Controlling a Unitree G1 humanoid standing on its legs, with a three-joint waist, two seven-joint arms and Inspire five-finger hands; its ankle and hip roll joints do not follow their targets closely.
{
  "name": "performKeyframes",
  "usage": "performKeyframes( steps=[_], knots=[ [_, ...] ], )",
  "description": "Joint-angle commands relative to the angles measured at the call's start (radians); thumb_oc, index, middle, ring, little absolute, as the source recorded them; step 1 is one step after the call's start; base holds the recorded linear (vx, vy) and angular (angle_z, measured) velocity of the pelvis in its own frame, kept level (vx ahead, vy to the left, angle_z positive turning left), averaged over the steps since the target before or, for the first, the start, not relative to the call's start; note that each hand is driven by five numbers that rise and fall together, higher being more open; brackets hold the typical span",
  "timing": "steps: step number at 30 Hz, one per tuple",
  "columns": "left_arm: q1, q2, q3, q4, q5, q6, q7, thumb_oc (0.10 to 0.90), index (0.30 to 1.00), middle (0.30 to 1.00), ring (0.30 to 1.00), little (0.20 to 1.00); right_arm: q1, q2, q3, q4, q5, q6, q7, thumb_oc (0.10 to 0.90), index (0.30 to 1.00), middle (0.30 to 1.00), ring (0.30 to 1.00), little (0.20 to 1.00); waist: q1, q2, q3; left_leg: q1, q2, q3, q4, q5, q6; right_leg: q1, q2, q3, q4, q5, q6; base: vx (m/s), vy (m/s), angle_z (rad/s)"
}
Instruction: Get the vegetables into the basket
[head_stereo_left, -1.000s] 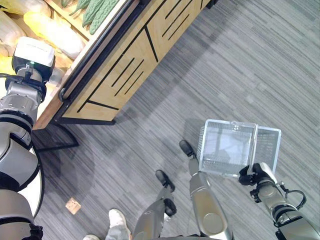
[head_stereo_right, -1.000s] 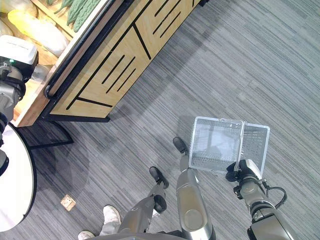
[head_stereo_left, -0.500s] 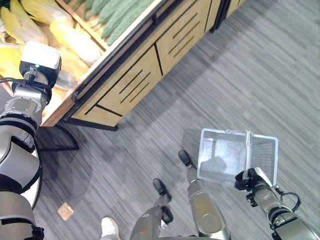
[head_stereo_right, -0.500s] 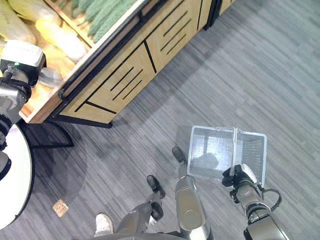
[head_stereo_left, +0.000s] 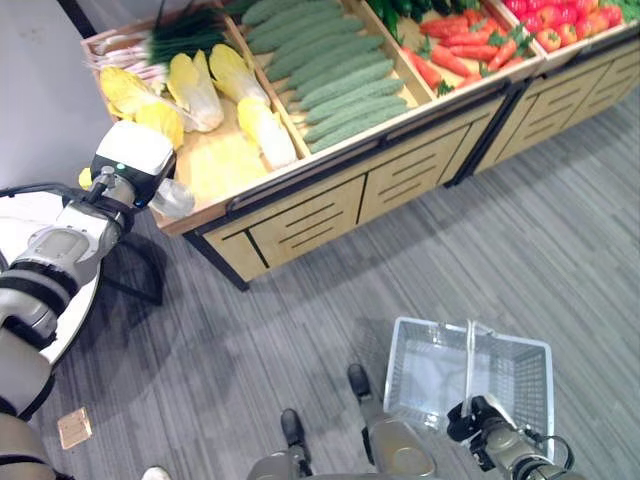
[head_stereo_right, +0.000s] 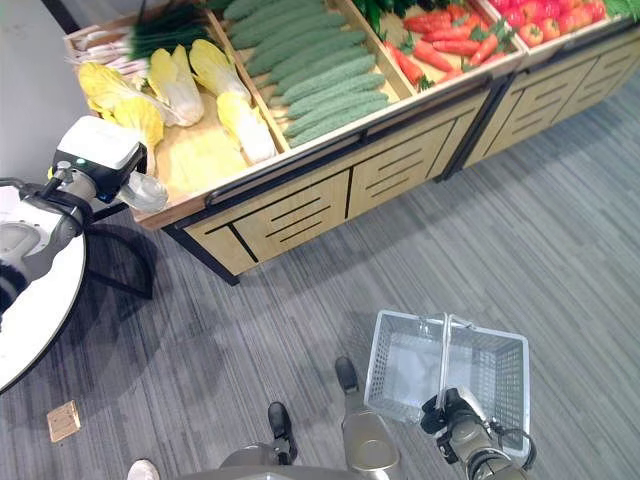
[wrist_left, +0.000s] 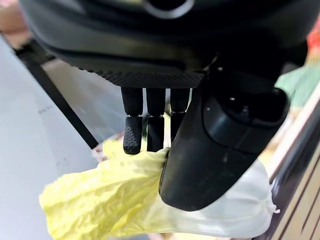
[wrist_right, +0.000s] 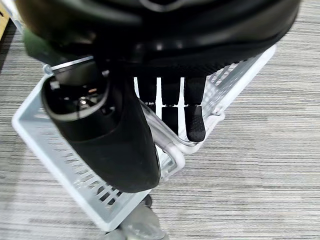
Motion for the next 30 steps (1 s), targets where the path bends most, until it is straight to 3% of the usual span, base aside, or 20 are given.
performKeyframes(
  steps=[1,2,8,10,11,12,15,17,27,30],
  knots=[
    [-0.015,0.094,0.182,-0.043,-0.031,0.031,0.073,0.400,0.300,0.300,0.300,0.300,0.088,-0.033,0.012,0.003,-0.060,0.008,0.016,0.400,0.300,0.300,0.300,0.300,-0.022,0.038,-0.082,-0.035,-0.008,-0.037,0.002,0.012,-0.037,0.053,-0.057,-0.025,0.015,-0.109,0.129,0.01,0.001,0.03],
    [-0.001,0.096,0.196,-0.050,-0.030,0.033,0.071,0.400,0.300,0.300,0.300,0.300,0.088,-0.036,0.015,0.003,-0.061,0.008,0.016,0.400,0.300,0.300,0.300,0.300,-0.025,0.040,-0.082,-0.034,-0.008,-0.037,0.002,0.012,-0.037,0.055,-0.057,-0.024,0.015,-0.110,0.129,0.01,-0.003,0.04],
    [0.351,0.090,0.538,-0.331,-0.042,0.023,0.064,0.400,0.300,0.300,0.300,0.300,0.113,-0.008,-0.032,0.014,-0.094,0.031,0.029,0.400,0.300,0.300,0.300,0.300,0.014,0.004,-0.142,0.019,-0.010,-0.063,0.002,-0.011,-0.030,0.117,-0.063,-0.045,0.016,-0.131,0.130,0.01,-0.011,0.06],
    [0.408,0.083,0.588,-0.373,-0.044,0.020,0.052,0.400,0.300,0.300,0.300,0.300,0.117,-0.004,-0.039,0.015,-0.099,0.034,0.035,0.400,0.300,0.300,0.300,0.300,0.019,0.000,-0.148,0.025,-0.010,-0.065,0.002,-0.013,-0.029,0.125,-0.064,-0.048,0.016,-0.133,0.130,0.00,-0.003,0.11],
    [0.523,0.043,0.694,-0.435,-0.065,0.018,0.048,0.400,0.300,0.300,0.300,0.300,0.123,0.005,-0.049,0.017,-0.109,0.042,0.041,0.400,0.300,0.300,0.300,0.300,0.027,-0.010,-0.161,0.038,-0.011,-0.071,0.002,-0.018,-0.027,0.139,-0.065,-0.053,0.018,-0.138,0.129,-0.01,-0.006,0.11],
    [0.574,0.022,0.740,-0.472,-0.068,0.018,0.048,0.400,0.300,0.300,0.300,0.300,0.125,0.009,-0.054,0.017,-0.109,0.044,0.042,0.400,0.300,0.300,0.300,0.300,0.030,-0.013,-0.165,0.043,-0.010,-0.072,0.002,-0.019,-0.027,0.146,-0.066,-0.058,0.020,-0.142,0.129,-0.01,-0.008,0.10],
    [0.662,-0.023,0.817,-0.530,-0.078,0.017,0.038,0.400,0.300,0.300,0.300,0.300,0.131,0.012,-0.059,0.015,-0.111,0.049,0.047,0.400,0.300,0.300,0.300,0.300,0.028,-0.019,-0.170,0.051,-0.010,-0.075,0.002,-0.021,-0.027,0.157,-0.066,-0.068,0.024,-0.148,0.127,-0.02,0.000,0.09],
    [0.768,-0.109,0.888,-0.605,-0.099,0.010,0.018,0.400,0.300,0.300,0.300,0.300,0.140,0.020,-0.072,0.012,-0.114,0.054,0.052,0.400,0.300,0.300,0.300,0.300,0.031,-0.027,-0.181,0.063,-0.011,-0.081,0.003,-0.027,-0.024,0.173,-0.069,-0.084,0.030,-0.155,0.127,-0.01,0.006,0.16],
    [0.952,-0.328,0.953,-0.754,-0.177,-0.013,-0.019,0.400,0.300,0.300,0.300,0.300,0.160,0.041,-0.090,-0.016,-0.127,0.059,0.058,0.400,0.300,0.300,0.300,0.300,0.031,-0.050,-0.190,0.085,-0.011,-0.085,0.002,-0.038,-0.013,0.195,-0.071,-0.105,0.046,-0.170,0.126,0.00,0.011,0.11],
    [1.019,-0.465,0.932,-0.793,-0.361,-0.049,-0.049,0.400,0.300,0.300,0.300,0.300,0.171,0.047,-0.101,-0.037,-0.126,0.053,0.052,0.400,0.300,0.300,0.300,0.300,0.025,-0.052,-0.180,0.088,-0.014,-0.080,0.002,-0.041,-0.006,0.197,-0.075,-0.107,0.048,-0.169,0.126,-0.01,0.013,0.00]
  ],
)
